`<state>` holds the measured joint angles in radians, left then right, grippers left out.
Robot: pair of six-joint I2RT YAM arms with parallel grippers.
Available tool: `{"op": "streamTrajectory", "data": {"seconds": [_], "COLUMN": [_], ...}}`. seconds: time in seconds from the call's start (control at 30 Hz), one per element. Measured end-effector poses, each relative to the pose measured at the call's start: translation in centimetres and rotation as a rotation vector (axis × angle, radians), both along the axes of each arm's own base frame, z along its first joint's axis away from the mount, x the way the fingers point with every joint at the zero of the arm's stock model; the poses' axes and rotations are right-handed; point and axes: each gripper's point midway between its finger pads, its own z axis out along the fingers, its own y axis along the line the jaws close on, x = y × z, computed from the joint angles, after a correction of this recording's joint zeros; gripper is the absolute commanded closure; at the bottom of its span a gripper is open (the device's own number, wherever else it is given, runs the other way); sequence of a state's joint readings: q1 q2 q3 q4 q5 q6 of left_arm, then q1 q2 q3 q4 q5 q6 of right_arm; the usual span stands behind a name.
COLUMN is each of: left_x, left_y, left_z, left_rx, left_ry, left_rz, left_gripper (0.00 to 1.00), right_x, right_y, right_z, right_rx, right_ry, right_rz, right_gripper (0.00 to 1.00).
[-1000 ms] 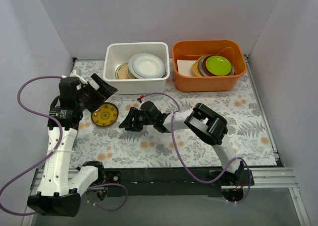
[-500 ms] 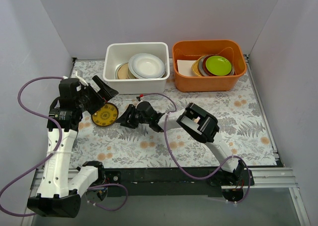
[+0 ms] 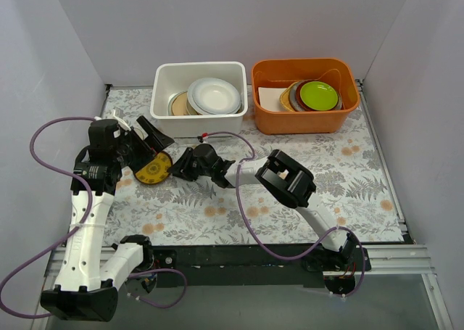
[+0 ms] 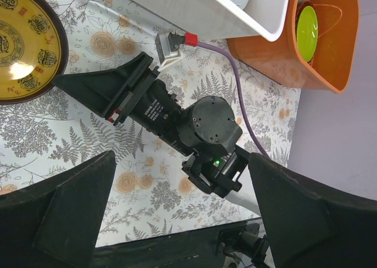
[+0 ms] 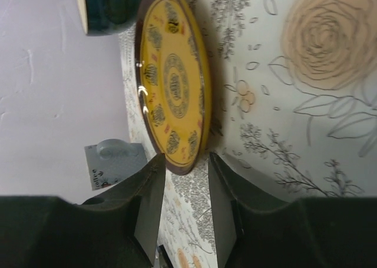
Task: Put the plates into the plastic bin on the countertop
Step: Pick up the plate at the center of the board.
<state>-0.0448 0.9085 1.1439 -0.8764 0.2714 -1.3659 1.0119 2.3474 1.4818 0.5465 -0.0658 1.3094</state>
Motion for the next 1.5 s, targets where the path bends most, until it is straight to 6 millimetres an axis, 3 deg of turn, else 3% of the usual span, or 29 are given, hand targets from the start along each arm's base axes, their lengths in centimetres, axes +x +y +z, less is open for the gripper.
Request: {"op": "streamTrajectory", "data": {"seconds": [0.13, 0.3, 0.5, 0.73, 0.93, 1.5], "left_x": [0.0, -0.2, -0.2, -0.4, -0.7, -1.6], "left_y": [0.0, 0.0, 0.0, -0.2, -0.4, -0.8], "left_z": [-0.2, -0.8, -1.0, -1.6, -2.0, -3.1], "left_rx": [0.002, 0.006, 0.01, 0.004, -0.004, -0.019], "left_ry": [0.005, 0.016, 0.018, 0.033, 0.041, 0.048], "left_rz": [-0.001, -0.007, -0.014, -0.023, -0.035, -0.054], "left_gripper": [0.04, 0.04, 0.03, 0.03, 0.04, 0.04], "right_x": [0.0, 0.2, 0.8, 1.1, 1.1, -2.3], "right_y": [-0.5, -0.3, 1.0, 1.7, 1.4, -7.8], "right_z": [-1.3, -1.4, -1.5, -2.1, -2.4, -2.5], "right_rx": [-0.054, -0.073, -0.076, -0.115, -0.132, -0.191], "right_ry": [0.017, 0.012, 0.004, 0.007, 0.007, 0.0], "right_rz": [-0.026, -0.048, -0.054, -0.071, -0.084, -0.127], "right_gripper": [0.6, 0.61, 0.65, 0.88, 0.95, 0.97]}}
